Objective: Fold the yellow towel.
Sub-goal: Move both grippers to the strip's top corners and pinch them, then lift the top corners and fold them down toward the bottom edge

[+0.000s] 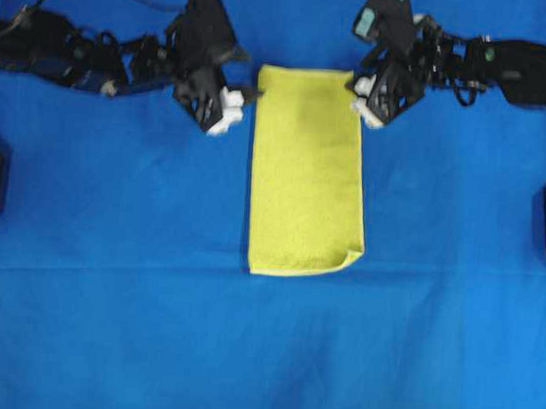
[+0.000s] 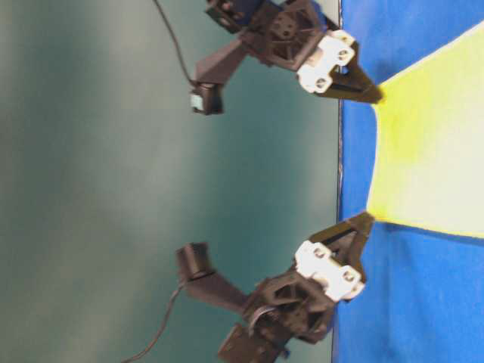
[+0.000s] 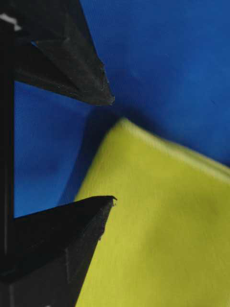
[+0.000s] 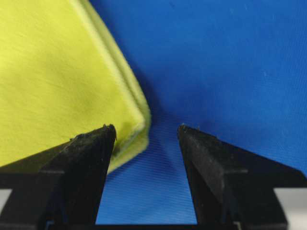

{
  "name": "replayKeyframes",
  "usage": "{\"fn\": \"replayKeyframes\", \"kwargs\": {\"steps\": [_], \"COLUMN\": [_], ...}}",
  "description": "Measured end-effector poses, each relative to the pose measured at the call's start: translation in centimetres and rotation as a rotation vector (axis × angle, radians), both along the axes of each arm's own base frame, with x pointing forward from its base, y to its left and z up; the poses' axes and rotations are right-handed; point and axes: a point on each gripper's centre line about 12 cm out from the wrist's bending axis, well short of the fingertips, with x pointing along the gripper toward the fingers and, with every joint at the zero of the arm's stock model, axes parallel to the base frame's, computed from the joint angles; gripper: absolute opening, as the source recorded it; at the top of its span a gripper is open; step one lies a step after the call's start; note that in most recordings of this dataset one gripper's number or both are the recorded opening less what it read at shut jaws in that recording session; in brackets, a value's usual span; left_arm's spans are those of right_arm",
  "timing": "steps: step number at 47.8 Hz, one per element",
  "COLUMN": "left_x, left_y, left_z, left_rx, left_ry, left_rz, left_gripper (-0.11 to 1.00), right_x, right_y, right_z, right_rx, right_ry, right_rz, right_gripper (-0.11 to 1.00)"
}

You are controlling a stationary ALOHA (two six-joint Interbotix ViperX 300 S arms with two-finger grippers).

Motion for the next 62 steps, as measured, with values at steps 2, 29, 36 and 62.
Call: {"fn": "replayKeyframes", "kwargs": {"steps": [2,29,36,62], "left_x": [0.1,1.3,1.3,1.3], "left_y": [0.4,1.6,1.5,2.1], "left_z": [-0.5,-2.7,-2.7,-1.8], "left_rx": [-0.007,-0.011,0.012,0.033], "left_ry": [0.009,0.064,0.081,0.087], "left_rz": [0.009,0.014,-0.008,-0.01], "left_gripper": [0.73,0.2,0.02,0.02], "right_x": [-0.1,0.0,0.1,0.5], "right_y": [-0.3,-0.2,-0.2,-0.1], "right_z": [-0.3,-1.0,-1.1,-0.5], "right_rx": [0.005,0.012,0.011,0.001], "right_ry": [0.006,0.018,0.018,-0.029], "right_rz": [-0.009,-0.005,0.0,0.01], "right_gripper": [0.59,0.07,0.03,0.03]}}
